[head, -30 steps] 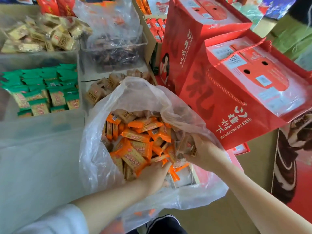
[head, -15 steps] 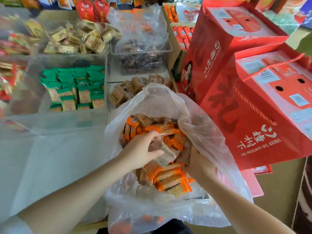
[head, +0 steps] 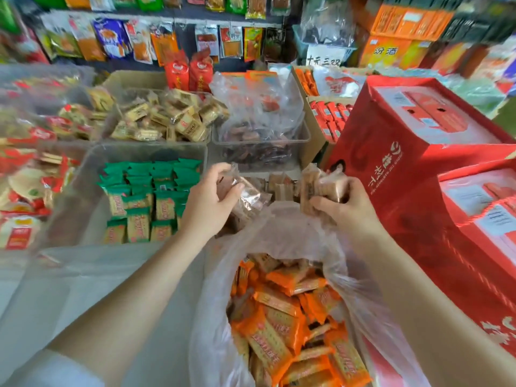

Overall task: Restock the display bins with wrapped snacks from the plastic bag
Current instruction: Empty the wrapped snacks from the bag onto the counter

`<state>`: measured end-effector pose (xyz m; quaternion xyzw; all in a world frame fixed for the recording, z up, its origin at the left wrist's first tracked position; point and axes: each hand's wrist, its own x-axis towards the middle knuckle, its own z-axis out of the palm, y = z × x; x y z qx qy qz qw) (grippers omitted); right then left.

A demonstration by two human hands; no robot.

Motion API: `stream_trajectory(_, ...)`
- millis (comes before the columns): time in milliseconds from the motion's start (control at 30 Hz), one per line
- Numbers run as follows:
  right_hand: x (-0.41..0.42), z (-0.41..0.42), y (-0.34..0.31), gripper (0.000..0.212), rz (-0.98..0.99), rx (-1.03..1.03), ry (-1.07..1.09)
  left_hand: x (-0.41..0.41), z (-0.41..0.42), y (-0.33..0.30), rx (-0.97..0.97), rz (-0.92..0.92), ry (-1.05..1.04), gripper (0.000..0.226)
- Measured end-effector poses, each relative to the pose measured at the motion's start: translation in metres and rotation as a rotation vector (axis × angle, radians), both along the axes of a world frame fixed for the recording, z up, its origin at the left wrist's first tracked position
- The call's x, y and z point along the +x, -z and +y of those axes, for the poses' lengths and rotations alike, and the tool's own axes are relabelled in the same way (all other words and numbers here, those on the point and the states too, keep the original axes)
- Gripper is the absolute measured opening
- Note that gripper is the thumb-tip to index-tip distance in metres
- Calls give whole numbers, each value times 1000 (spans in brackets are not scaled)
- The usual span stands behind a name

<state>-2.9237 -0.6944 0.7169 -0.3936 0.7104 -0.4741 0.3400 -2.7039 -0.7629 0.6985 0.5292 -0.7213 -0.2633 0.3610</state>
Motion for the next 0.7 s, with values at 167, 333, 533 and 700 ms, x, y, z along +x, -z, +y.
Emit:
stream_trajectory(167, 9, -93, 24, 48, 302, 85, -114, -2, -65, 53, 117, -416, 92, 46)
stream_trajectory(333, 16, -159, 62, 57, 632, 240, -284, 1, -92, 100, 134, -700, 434, 47)
stream_trajectory(533, 36, -188, 110, 58, 838, 351, -554, 12, -113, 112, -80, -934, 522, 57)
stream_trajectory(700, 37, -191, 124, 95, 1090, 350, -606, 27, -93, 107, -182, -601, 440, 52)
